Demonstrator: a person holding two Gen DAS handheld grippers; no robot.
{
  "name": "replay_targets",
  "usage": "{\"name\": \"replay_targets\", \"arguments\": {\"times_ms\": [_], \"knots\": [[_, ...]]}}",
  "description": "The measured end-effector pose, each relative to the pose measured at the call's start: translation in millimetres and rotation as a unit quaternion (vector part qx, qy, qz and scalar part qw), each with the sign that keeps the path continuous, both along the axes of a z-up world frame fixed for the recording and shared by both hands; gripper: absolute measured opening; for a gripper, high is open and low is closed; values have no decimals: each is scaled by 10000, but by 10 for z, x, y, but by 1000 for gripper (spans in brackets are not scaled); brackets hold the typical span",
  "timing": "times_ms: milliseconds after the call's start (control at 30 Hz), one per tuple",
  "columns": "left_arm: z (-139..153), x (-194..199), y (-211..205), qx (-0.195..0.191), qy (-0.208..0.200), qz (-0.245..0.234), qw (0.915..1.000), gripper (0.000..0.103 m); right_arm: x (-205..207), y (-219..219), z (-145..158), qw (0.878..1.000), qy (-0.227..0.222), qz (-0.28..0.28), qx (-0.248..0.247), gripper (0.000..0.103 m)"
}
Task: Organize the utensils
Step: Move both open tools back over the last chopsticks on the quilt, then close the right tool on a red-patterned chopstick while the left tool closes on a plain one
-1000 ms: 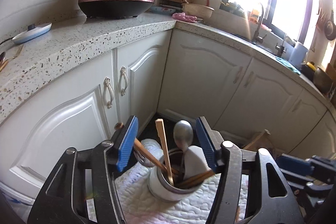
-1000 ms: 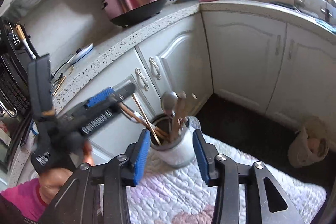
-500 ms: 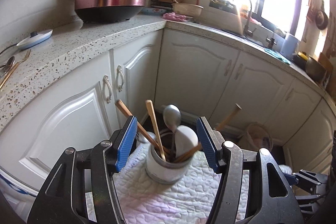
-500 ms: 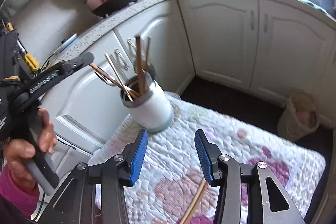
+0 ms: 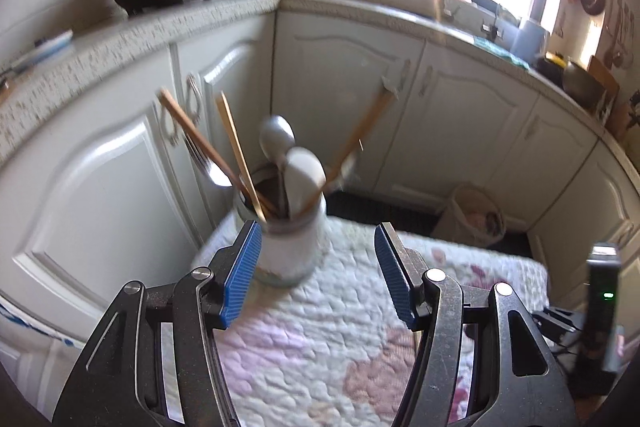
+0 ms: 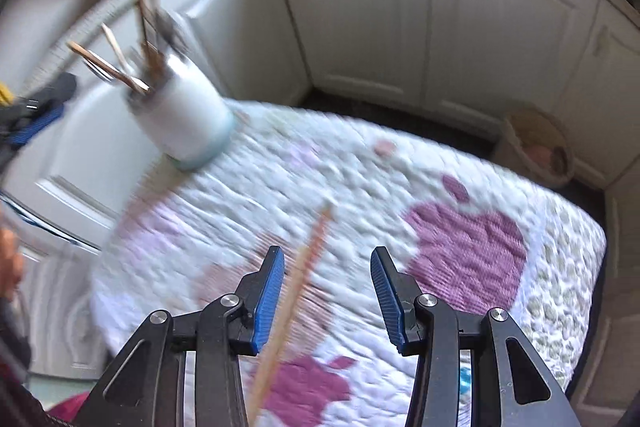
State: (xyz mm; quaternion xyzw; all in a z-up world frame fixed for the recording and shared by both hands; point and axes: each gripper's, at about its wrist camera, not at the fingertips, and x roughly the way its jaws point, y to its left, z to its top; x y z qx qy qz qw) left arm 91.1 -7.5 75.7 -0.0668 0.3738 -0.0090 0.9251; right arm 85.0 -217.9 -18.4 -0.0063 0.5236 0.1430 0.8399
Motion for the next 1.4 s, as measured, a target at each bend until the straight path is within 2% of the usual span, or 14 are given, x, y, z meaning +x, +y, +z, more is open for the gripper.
{"name": "replay_targets", "arguments": {"times_ms": [67, 233, 500, 567, 667, 933, 967, 1067, 1167, 1233, 1400], "knots": [[-158, -12, -80, -38, 211, -77, 9997, 59, 18, -27, -142, 9999, 142, -47, 33, 39], [-487, -26, -196, -109, 687, -187, 9974, 59, 125, 50, -301, 9996, 221, -128, 147, 39], [-812, -69, -330, -87, 1149, -317, 9928, 59, 504, 307, -563, 9990, 363, -209, -154, 39], [-867, -72, -364, -96, 1249, -397, 9913, 59, 495, 329, -557, 9989, 222, -78, -399, 26], [-936, -29, -427, -101, 1377, -504, 9891, 59, 442, 221, -552, 9984, 255, 138, -488, 15], [-1163, 80, -709, -161, 1781, -961, 9792, 59, 232, -296, -522, 9944, 452, 301, -911, 13], [-1196, 94, -766, -144, 1838, -1048, 9773, 59, 211, -335, -532, 9944, 491, 313, -880, 13], [-1292, 134, -927, -38, 1995, -1229, 9722, 59, 177, -538, -456, 9978, 548, 78, -352, 14], [-1378, 198, -1072, -12, 2152, -1343, 9673, 59, 157, -739, -391, 9982, 562, -170, 154, 23], [-1414, 232, -1150, 50, 2191, -1375, 9659, 59, 141, -810, -386, 9976, 591, -264, 257, 27], [-1519, 363, -1316, 144, 2350, -1426, 9614, 57, 189, -893, -459, 9958, 740, -402, 361, 27]]}}
